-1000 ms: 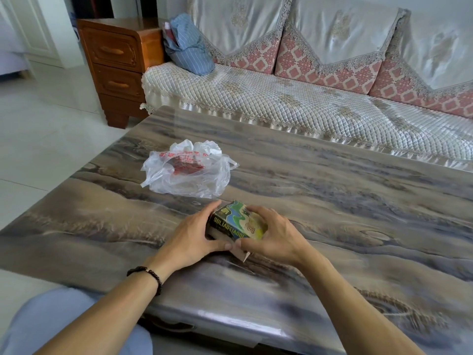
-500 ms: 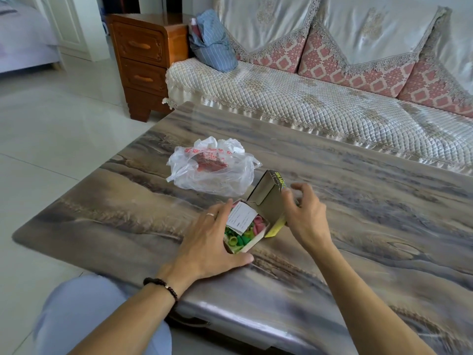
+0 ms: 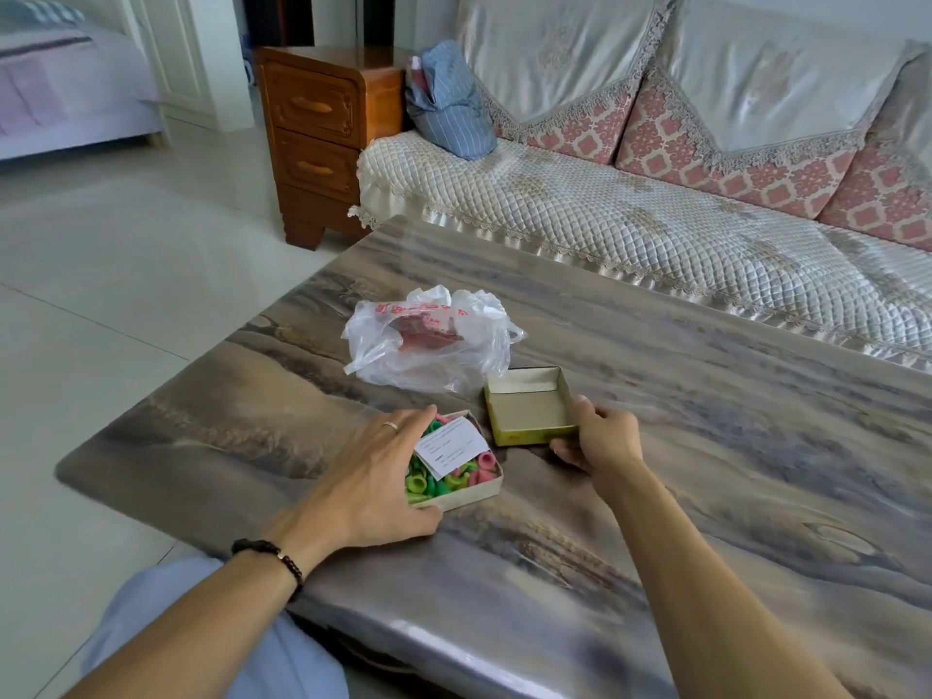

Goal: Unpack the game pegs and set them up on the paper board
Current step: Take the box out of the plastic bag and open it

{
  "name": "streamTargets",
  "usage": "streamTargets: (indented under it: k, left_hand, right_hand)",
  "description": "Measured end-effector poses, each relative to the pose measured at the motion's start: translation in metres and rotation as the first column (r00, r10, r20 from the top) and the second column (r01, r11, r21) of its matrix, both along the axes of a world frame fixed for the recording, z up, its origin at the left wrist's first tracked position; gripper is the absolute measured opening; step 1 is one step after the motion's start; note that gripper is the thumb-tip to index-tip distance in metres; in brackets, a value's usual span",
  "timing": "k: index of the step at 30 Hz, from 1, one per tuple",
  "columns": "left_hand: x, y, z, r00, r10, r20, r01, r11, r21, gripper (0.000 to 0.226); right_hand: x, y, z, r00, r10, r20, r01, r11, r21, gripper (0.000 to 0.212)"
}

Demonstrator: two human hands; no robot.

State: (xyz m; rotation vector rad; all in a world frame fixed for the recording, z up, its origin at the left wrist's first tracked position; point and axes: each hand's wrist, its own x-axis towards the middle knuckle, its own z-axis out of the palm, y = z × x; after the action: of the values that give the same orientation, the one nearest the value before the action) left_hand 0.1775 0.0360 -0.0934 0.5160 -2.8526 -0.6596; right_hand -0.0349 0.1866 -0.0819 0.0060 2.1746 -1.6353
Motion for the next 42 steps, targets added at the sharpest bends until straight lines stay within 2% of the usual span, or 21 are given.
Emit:
streamTargets:
  k: [5,6,8,10,13,15,17,18,22,23,25,26,28,29,31,33,34,36,38,40,42]
  left_hand:
    - [0.003,0.005,-0.001,0.999,0.002,-0.046,0.002,0.994,0.106,0.11]
    - [0.004,0.005,0.0,0.998,0.015,-0.06,-0.008,0.992,0.127,0.113]
    - [0.004,0.005,0.0,0.997,0.038,-0.074,-0.026,0.988,0.15,0.117]
    - [0.005,0.004,0.0,0.997,0.042,-0.067,-0.032,0.989,0.146,0.121]
    - [0.003,0.003,-0.001,0.997,0.043,-0.066,-0.033,0.988,0.15,0.125]
    - [0.004,0.003,-0.001,0.996,0.045,-0.071,-0.033,0.987,0.159,0.126]
    - [0.005,0.003,0.0,0.995,0.053,-0.079,-0.039,0.986,0.164,0.125]
    - [0.005,0.004,0.0,0.995,0.056,-0.079,-0.042,0.985,0.168,0.125]
    - [0.006,0.005,0.001,0.994,0.076,-0.077,-0.064,0.986,0.152,0.125]
    - [0.006,0.006,0.0,0.994,0.079,-0.077,-0.067,0.988,0.141,0.124]
    - [0.006,0.006,-0.001,0.993,0.089,-0.071,-0.08,0.989,0.124,0.121]
    - [0.006,0.006,-0.002,0.993,0.096,-0.068,-0.087,0.989,0.118,0.12]
    - [0.005,0.006,-0.003,0.993,0.1,-0.062,-0.093,0.99,0.105,0.116]
    - [0.005,0.005,-0.003,0.993,0.098,-0.063,-0.092,0.991,0.095,0.114]
    - [0.005,0.004,-0.003,0.993,0.089,-0.075,-0.082,0.993,0.088,0.11]
    - [0.006,0.004,-0.002,0.993,0.076,-0.094,-0.067,0.993,0.097,0.107]
    - [0.006,0.004,-0.001,0.992,0.068,-0.103,-0.058,0.993,0.099,0.105]
    - [0.007,0.005,0.001,0.991,0.06,-0.119,-0.048,0.993,0.106,0.104]
    - [0.007,0.006,0.002,0.99,0.056,-0.126,-0.042,0.993,0.113,0.104]
    - [0.009,0.006,0.003,0.99,0.043,-0.136,-0.026,0.992,0.122,0.106]
    - [0.01,0.007,0.002,0.99,0.029,-0.138,-0.011,0.992,0.127,0.107]
  right_hand:
    - [-0.009,-0.028,0.002,0.998,-0.028,0.064,0.03,0.999,-0.036,0.016]
    - [-0.009,-0.03,0.002,1.0,0.005,0.023,-0.005,1.0,-0.016,0.015]
    - [-0.006,-0.028,0.004,0.973,0.126,-0.195,-0.089,0.978,0.186,0.014]
    - [0.007,-0.021,0.008,0.822,0.341,-0.456,-0.135,0.894,0.427,0.024]
    - [0.042,-0.014,0.019,0.413,0.657,-0.631,-0.346,0.754,0.559,0.043]
    - [0.057,-0.017,0.026,0.141,0.829,-0.542,-0.385,0.55,0.741,0.055]
    - [0.06,-0.023,0.028,0.025,0.918,-0.395,-0.379,0.375,0.846,0.059]
    - [0.059,-0.026,0.026,0.016,0.931,-0.365,-0.377,0.343,0.86,0.057]
    - [0.056,-0.028,0.019,0.006,0.898,-0.44,-0.389,0.408,0.826,0.043]
    - [0.055,-0.025,0.02,0.027,0.87,-0.492,-0.413,0.458,0.787,0.035]
    - [0.053,-0.024,0.027,0.166,0.785,-0.597,-0.501,0.588,0.634,0.022]
    - [0.051,-0.027,0.032,0.23,0.735,-0.637,-0.499,0.651,0.571,0.023]
    - [0.044,-0.041,0.037,0.24,0.677,-0.695,-0.378,0.725,0.576,0.025]
    - [0.039,-0.052,0.037,0.214,0.693,-0.688,-0.305,0.717,0.627,0.023]
    - [0.033,-0.073,0.032,0.179,0.811,-0.557,-0.241,0.585,0.775,0.02]
    - [0.035,-0.083,0.029,0.185,0.901,-0.391,-0.279,0.43,0.858,0.027]
    - [0.037,-0.083,0.028,0.201,0.909,-0.365,-0.313,0.412,0.856,0.036]
    - [0.043,-0.074,0.028,0.238,0.858,-0.455,-0.341,0.513,0.788,0.041]
    - [0.052,-0.057,0.028,0.205,0.777,-0.595,-0.302,0.629,0.716,0.036]
    - [0.066,-0.039,0.024,0.1,0.785,-0.611,-0.33,0.606,0.724,0.034]
    - [0.078,-0.028,0.015,-0.029,0.845,-0.534,-0.31,0.5,0.809,0.042]
